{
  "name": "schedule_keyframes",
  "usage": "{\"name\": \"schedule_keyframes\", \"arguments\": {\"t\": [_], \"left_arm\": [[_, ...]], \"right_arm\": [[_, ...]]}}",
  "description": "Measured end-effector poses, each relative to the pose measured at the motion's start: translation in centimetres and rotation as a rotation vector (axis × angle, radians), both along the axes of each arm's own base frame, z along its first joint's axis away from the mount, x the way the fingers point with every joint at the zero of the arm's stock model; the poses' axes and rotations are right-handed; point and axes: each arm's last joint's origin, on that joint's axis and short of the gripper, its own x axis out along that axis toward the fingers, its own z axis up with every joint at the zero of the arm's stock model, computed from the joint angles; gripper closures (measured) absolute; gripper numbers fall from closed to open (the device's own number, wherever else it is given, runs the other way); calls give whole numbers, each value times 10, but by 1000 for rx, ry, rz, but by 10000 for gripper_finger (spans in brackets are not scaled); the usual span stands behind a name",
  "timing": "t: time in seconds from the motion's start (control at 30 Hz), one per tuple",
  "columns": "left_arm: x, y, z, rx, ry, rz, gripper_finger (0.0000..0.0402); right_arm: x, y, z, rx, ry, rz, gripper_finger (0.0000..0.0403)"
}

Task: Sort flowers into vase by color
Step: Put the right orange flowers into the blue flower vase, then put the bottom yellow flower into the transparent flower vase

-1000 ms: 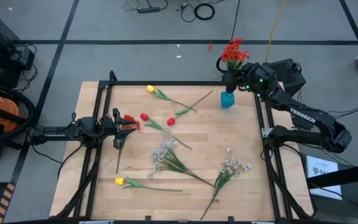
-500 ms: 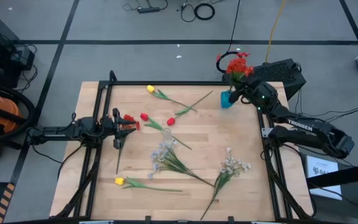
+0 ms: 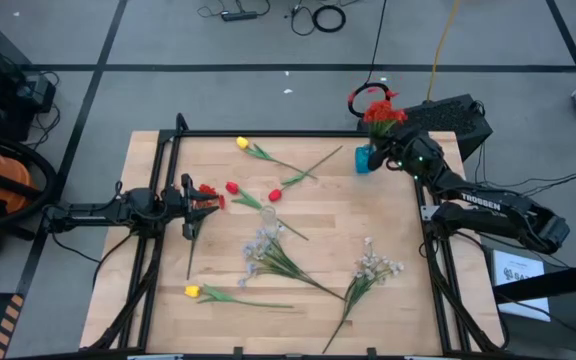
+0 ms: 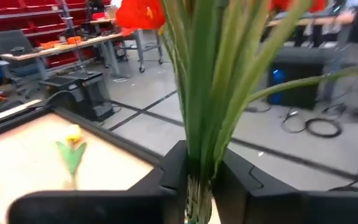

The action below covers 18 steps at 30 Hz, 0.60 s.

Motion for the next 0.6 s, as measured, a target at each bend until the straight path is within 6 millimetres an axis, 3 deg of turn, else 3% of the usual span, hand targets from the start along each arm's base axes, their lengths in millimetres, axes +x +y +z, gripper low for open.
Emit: {"name": "schedule_keyframes", "arguments": {"t": [0.23,0.4,0.6], "left_arm": [[0,0,0,0,0,0,252],[0,0,0,0,0,0,252],[0,0,0,0,0,0,252]], "right_arm": [[1,2,15,152,105,54,280],[-6,8,49,224,181,51,256],[-20,22,90,358,303,33,262]]}}
